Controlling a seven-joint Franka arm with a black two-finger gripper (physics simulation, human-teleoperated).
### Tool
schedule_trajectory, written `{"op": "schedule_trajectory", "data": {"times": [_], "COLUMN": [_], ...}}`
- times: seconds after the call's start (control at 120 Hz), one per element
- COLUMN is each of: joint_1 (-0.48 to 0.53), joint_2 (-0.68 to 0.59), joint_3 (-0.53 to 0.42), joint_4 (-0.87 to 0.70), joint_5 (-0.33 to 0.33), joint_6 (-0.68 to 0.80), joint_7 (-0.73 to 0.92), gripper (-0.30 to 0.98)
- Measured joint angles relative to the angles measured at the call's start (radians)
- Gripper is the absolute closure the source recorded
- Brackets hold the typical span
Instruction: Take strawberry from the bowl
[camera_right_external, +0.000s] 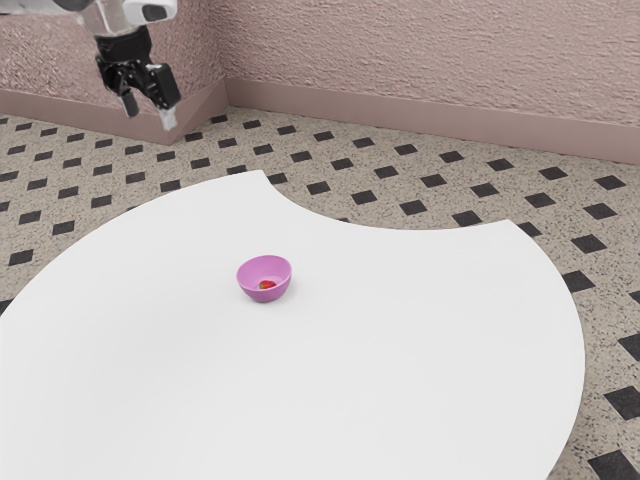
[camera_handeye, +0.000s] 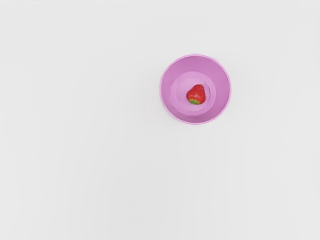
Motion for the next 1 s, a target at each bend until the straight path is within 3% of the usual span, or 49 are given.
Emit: {"op": "schedule_trajectory", "data": {"times": [0.483, 0.6, 0.708, 0.858, 1.0], "joint_1": [0.004, 0.002, 0.005, 0.004, 0.005], "joint_2": [0.016, 0.074, 0.158, 0.321, 0.386], "joint_3": [-0.034, -0.051, -0.045, -0.053, -0.052], "joint_4": [0.003, -0.004, -0.021, -0.009, 0.0], "joint_5": [0.018, 0.026, -0.016, -0.004, 0.003], "joint_6": [-0.069, -0.032, 0.044, 0.139, 0.194], "joint_7": [-0.164, -0.212, -0.184, -0.142, -0.111], "gripper": [0.0, 0.0, 0.0, 0.0, 0.0]}}
